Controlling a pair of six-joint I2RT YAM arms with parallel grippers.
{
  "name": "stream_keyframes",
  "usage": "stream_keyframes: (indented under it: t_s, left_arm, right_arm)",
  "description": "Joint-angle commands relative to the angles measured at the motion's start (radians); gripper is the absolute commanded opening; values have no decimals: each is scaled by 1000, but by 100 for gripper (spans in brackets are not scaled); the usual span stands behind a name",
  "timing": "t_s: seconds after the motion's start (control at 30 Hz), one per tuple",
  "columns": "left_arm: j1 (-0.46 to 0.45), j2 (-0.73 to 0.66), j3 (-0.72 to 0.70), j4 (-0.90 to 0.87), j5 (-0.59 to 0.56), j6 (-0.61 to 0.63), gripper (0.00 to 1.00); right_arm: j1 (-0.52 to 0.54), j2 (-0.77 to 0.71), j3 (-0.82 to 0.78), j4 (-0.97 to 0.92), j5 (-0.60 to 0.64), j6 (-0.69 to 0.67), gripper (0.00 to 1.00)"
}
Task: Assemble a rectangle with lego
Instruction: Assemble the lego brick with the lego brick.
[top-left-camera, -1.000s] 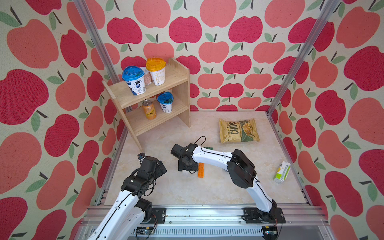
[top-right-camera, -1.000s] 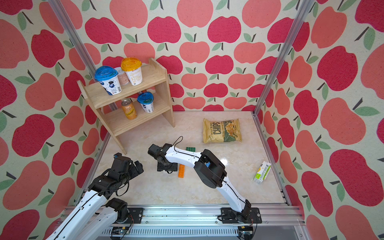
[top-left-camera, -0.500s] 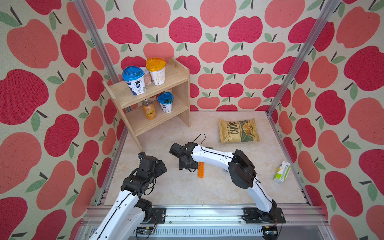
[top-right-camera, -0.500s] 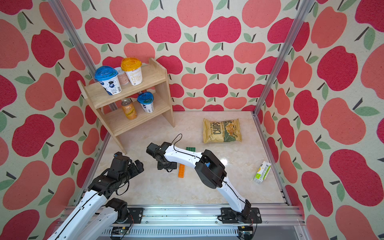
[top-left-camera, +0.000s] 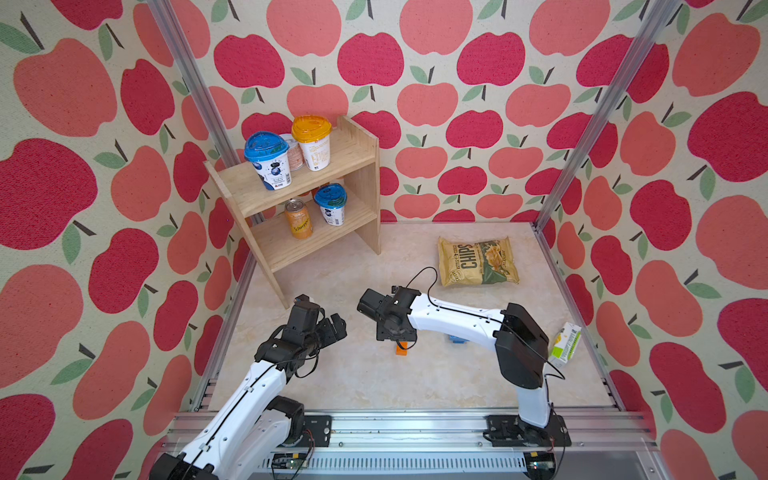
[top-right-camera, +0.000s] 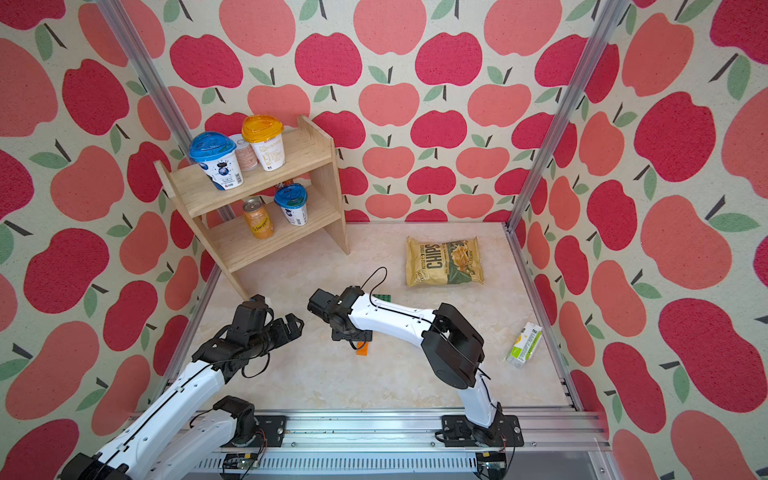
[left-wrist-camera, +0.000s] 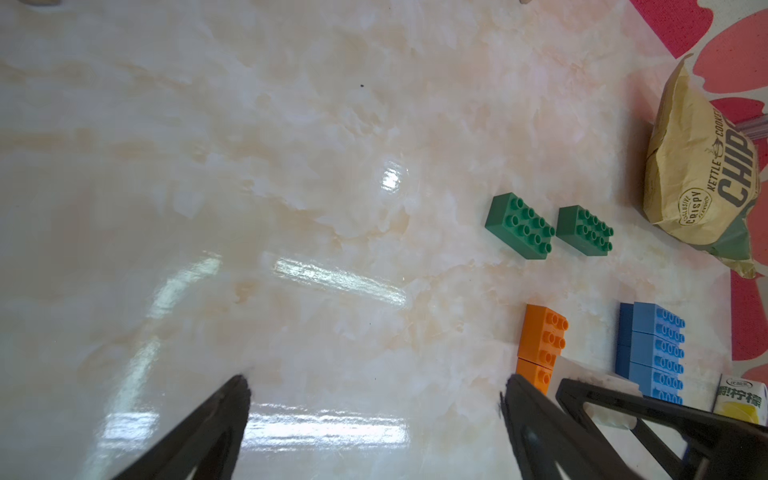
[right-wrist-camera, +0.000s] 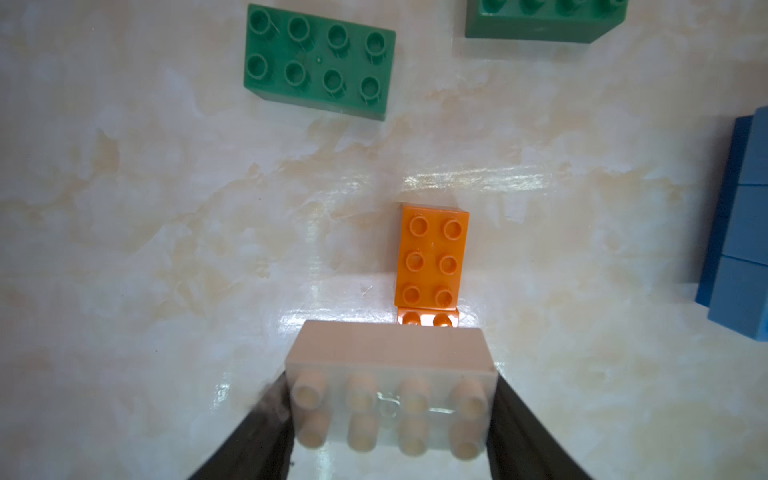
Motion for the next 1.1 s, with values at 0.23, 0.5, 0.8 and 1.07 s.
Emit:
stream_keyframes:
  t_s: [0.23, 0.5, 0.8, 1.07]
  left_arm:
    - [-83, 147, 64, 116, 58, 6, 97]
    - [-107, 183, 82, 119, 47, 5, 97]
    - [-111, 188, 86, 106, 33, 5, 97]
    - [-111, 196, 93, 98, 25, 5, 97]
  right_arm:
    - [-20, -56, -99, 67, 6, 57, 40]
    - [-35, -67, -146, 124, -18, 57, 40]
    - [-45, -56, -156, 143, -35, 53, 40]
    - [-49, -51, -174, 149, -52, 61, 40]
